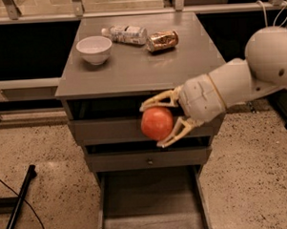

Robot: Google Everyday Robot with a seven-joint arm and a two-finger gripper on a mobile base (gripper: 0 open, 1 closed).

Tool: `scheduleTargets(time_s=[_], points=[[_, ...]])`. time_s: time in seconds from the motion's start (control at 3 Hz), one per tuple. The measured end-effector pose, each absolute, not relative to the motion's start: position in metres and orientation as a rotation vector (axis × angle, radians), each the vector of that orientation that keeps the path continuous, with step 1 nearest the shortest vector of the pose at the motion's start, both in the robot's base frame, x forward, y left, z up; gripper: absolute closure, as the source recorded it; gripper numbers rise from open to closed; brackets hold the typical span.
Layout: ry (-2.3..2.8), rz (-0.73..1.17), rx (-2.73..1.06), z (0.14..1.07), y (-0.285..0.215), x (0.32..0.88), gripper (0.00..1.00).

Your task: Pick apple from bottom drawer and place on counter

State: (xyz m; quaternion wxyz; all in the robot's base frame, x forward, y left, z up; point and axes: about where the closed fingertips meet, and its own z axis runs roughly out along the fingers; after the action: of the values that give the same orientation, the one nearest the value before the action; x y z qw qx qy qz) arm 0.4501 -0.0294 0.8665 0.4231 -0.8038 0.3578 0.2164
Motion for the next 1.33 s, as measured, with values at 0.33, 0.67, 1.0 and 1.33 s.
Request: scheduleTargets(time_s=[0.33,0.67,1.0,1.33], points=[[0.95,0.518,-1.993,0.885,-0.024,0.457,1.0],[0.949,0.519,-1.993,0.884,-0.024,0.457,1.0],[0.898,0.469,-1.951,0.9,-0.022,0.464,1.0],[0.812,0.402,-1.77,0.929,-0.025,0.487,1.0]])
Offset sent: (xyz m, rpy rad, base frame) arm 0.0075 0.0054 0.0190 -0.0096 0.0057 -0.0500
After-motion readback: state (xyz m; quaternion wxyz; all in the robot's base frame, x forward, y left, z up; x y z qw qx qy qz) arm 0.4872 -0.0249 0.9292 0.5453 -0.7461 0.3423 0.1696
